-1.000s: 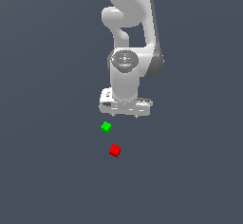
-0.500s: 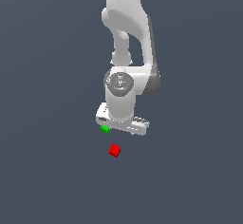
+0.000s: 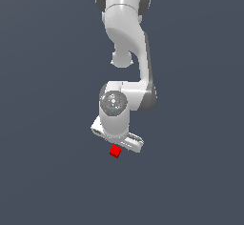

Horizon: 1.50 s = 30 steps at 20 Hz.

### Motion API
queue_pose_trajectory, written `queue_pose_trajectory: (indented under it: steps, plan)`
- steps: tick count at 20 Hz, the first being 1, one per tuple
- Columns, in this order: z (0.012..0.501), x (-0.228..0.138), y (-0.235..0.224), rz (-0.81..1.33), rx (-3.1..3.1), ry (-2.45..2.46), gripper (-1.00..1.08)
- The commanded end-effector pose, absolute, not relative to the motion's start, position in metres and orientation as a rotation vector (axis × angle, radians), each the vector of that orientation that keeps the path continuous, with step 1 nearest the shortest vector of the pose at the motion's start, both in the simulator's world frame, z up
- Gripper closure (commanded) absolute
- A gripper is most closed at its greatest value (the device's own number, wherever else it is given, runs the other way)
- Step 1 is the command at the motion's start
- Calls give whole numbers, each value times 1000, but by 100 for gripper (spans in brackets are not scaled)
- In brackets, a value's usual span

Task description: Stack the red cube on top of the green cube.

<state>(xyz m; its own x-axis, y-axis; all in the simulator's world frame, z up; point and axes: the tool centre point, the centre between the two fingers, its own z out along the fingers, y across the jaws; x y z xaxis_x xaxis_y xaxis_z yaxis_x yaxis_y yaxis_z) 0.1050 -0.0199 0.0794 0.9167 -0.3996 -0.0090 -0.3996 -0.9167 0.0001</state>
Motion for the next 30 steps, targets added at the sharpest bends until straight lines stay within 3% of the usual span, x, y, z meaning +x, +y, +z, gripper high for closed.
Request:
queue_pose_trajectory:
  steps: [1,14,29,30]
  plan:
    - [76,112,-24,7,-3067,676,-92]
    - [67,120,-29,1,-3058,721,-92]
    - [20,122,-30,0,-3056,728,-92]
    - [20,122,-30,0,-3056,728,108]
